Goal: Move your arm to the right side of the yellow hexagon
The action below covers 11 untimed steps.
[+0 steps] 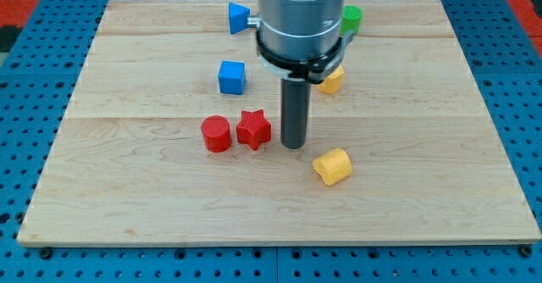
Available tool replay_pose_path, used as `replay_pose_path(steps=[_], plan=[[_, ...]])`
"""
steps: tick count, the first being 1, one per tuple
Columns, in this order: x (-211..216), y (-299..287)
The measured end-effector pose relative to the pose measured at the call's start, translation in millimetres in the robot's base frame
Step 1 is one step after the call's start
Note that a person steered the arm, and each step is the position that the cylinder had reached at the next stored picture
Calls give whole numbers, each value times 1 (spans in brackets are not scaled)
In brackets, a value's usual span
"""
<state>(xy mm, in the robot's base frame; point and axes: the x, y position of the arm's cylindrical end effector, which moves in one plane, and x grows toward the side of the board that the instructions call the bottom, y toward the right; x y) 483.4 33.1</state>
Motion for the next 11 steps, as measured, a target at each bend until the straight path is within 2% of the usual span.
replay_pose_path(steps=[6, 7, 8, 10, 11], plan=[[-11, 15], [-11, 40], [-18, 95], [-42, 96], [-80, 117]])
